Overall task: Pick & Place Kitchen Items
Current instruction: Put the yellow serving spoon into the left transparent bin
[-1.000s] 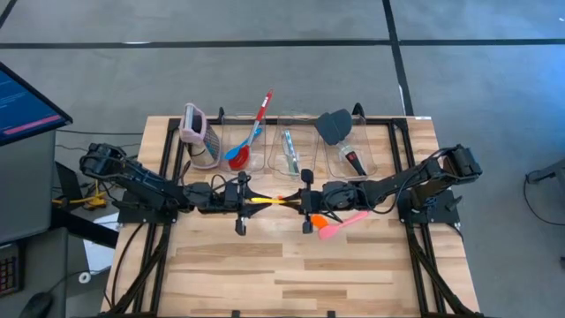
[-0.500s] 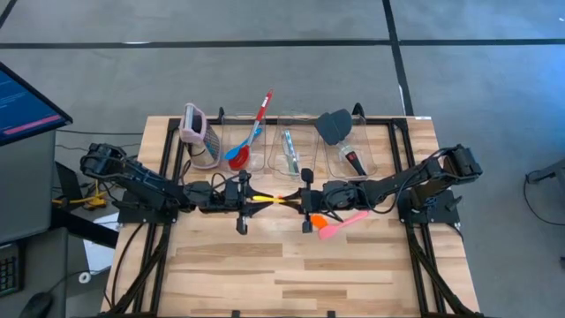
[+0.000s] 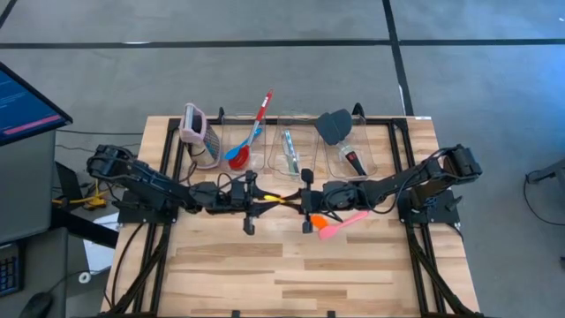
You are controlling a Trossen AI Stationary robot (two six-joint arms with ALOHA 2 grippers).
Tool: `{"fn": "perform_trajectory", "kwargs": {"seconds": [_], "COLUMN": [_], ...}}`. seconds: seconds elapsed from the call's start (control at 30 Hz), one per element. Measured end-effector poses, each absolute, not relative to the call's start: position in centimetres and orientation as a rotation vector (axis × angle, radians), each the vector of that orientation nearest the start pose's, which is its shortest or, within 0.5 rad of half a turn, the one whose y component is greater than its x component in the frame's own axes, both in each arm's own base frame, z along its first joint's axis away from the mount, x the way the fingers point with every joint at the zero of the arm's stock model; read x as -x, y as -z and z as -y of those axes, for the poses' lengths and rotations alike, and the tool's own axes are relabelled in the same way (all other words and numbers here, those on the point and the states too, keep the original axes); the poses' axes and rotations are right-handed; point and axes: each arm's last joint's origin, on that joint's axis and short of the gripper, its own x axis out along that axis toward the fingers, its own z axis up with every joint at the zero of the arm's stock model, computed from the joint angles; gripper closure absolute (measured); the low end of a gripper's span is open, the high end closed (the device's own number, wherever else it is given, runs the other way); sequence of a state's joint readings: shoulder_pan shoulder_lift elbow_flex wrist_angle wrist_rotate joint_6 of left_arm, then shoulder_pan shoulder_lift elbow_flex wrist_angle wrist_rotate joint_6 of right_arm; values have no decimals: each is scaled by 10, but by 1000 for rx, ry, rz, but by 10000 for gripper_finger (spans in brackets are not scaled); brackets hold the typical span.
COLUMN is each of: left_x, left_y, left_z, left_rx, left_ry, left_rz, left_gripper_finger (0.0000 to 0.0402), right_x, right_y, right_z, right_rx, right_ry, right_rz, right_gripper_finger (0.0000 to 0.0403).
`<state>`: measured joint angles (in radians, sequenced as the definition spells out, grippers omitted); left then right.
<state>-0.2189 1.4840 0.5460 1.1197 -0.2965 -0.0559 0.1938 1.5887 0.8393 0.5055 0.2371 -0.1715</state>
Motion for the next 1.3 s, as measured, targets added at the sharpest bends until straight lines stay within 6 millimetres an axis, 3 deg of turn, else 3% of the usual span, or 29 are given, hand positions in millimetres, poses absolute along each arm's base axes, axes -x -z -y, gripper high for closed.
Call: {"fn": "perform_trajectory", "kwargs": {"seconds": [0.33,0.6,0.73,1.07,1.3], "left_x": [-290,-290,-290,-290,-290], "left_y": [-219,-219,-219,-218,-218], "left_z": [50,50,50,50,50], "left_rx": [72,28,28,22,20], "left_ry": [-86,-99,-99,-101,-99], "left_rz": [168,166,166,158,154], "left_gripper_finger": [337,389,389,395,395], "right_x": [-333,-333,-333,-333,-320], "right_y": [-219,-220,-220,-222,-231], "right_z": [-58,-58,-58,-60,-60], "right_rx": [226,204,188,196,202], "right_ry": [23,25,27,19,7], "right_rz": [-254,-252,-252,-240,-312], "right_gripper_finger": [384,384,381,256,220]}}
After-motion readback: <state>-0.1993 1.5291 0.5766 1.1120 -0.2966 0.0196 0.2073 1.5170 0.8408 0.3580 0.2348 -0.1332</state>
